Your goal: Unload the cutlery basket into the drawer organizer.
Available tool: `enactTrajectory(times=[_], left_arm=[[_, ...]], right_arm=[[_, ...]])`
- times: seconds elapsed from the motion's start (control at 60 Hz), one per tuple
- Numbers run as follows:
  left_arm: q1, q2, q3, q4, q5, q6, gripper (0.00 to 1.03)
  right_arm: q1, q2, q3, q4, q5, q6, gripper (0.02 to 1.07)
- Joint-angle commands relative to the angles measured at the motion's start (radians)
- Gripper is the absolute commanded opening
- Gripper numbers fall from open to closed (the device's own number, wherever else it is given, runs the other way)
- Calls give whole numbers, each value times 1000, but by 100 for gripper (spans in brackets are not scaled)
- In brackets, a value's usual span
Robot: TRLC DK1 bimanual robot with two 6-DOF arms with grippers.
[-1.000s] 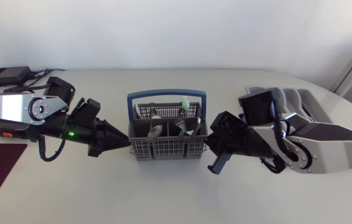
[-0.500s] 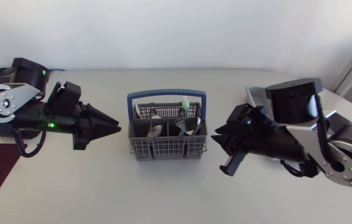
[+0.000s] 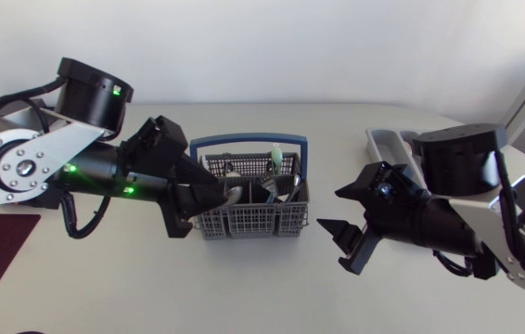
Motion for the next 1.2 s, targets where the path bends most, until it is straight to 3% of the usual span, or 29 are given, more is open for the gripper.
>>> enactTrajectory(times=[0.0,0.133,0.333,0.517,0.717,1.0,1.183], left_arm=[[-41,44,64,-25,-35,-33,57],[-84,120,129,-77,-144,-51,56],[-94,182,184,-140,-179,-57,46],[-116,206,207,-149,-207,-70,30],[-143,206,205,-160,-224,-71,4],[-107,160,195,-172,-216,-83,4],[-45,108,204,-172,-122,-117,4]], right_arm=[[8,-13,-31,-11,7,21,84],[8,-23,-45,-11,7,21,84],[7,-39,-61,-13,7,21,84],[8,-42,-65,-13,7,22,84],[8,-48,-77,-13,9,22,85],[10,-50,-85,-17,9,22,85],[10,-50,-91,-17,9,22,85]])
